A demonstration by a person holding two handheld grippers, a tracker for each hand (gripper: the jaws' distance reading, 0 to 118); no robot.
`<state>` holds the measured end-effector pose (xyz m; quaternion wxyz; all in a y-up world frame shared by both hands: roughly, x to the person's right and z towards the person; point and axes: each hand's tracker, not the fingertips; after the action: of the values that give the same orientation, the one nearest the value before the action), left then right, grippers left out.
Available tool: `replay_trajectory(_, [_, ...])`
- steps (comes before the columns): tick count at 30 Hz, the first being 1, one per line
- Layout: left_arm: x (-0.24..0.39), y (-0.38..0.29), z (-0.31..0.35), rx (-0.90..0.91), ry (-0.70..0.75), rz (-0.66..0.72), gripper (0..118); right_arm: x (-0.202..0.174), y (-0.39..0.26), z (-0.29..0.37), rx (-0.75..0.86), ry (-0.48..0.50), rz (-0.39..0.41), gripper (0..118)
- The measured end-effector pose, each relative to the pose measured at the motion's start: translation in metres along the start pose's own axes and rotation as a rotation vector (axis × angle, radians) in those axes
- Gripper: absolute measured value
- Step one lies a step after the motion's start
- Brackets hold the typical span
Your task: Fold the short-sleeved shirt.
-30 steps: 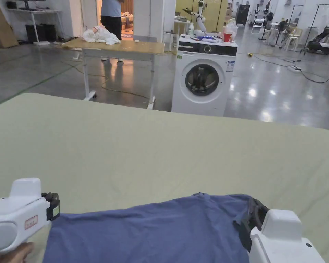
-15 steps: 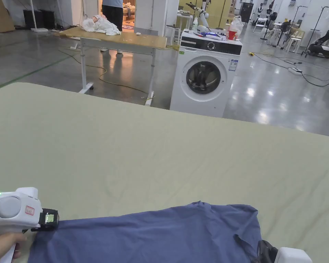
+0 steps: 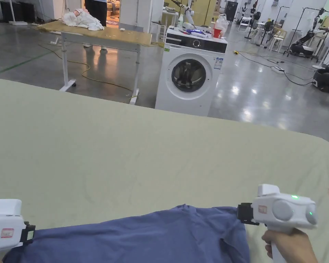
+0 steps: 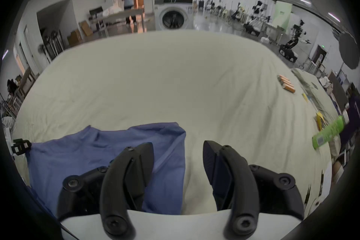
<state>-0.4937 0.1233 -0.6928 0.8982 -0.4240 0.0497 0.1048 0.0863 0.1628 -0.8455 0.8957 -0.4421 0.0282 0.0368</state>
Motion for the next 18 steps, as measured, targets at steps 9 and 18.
replay_trajectory(9, [-0.01, 0.005, 0.04, 0.091, -0.062, 0.01, 0, 0.002, 0.019, -0.07, -0.149, 0.048, -0.013, 45])
replay_trajectory(18, [-0.01, 0.024, 0.052, 0.134, -0.067, -0.01, 0, -0.006, 0.013, -0.049, -0.038, 0.057, 0.077, 1])
